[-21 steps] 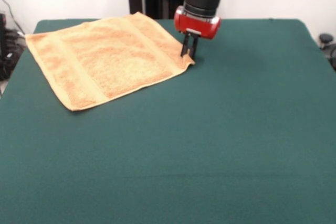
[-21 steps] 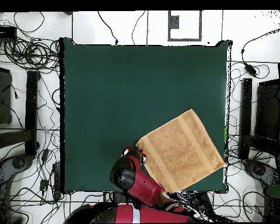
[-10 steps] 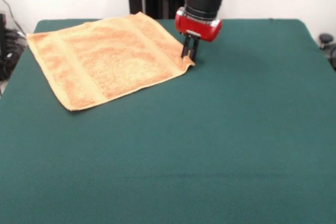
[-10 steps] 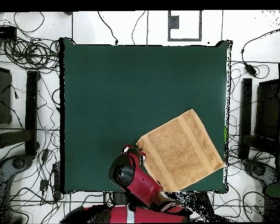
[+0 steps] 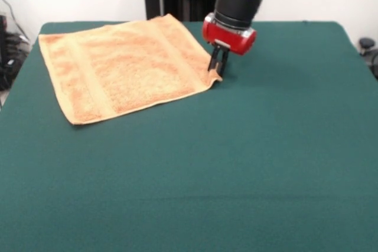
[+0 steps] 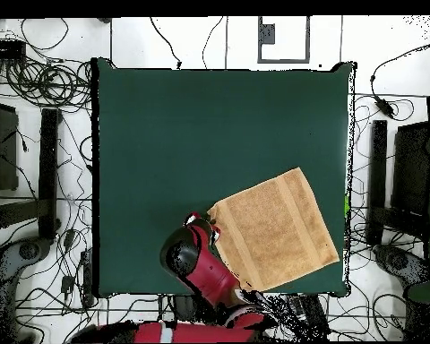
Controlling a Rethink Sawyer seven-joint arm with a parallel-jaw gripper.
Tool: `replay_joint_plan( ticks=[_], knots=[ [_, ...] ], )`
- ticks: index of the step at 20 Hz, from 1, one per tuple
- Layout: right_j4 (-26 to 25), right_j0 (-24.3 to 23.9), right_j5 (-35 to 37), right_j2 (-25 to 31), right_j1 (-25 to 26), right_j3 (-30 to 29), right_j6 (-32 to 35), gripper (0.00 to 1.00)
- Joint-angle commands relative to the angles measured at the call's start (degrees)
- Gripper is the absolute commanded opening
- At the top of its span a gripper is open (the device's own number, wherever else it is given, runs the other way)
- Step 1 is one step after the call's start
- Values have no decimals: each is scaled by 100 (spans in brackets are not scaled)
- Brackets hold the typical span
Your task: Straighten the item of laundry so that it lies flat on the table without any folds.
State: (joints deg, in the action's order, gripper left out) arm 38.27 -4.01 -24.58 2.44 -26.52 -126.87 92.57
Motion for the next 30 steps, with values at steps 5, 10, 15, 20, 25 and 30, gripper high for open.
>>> replay_joint_plan(
  ticks=[5, 10, 15, 20, 25, 30],
  knots=[
    [1609, 710, 215, 889, 536, 1712, 1946, 0],
    [2308, 945, 175, 881, 592, 1925, 1833, 0],
    [3207, 1158, 66, 922, 635, 2111, 1542, 0],
    [3928, 1269, -54, 1020, 656, 2254, 1179, 0],
    [4388, 1332, -197, 1086, 694, 2390, 922, 0],
    [4788, 1318, -348, 1210, 713, 2529, 717, 0]
  ],
)
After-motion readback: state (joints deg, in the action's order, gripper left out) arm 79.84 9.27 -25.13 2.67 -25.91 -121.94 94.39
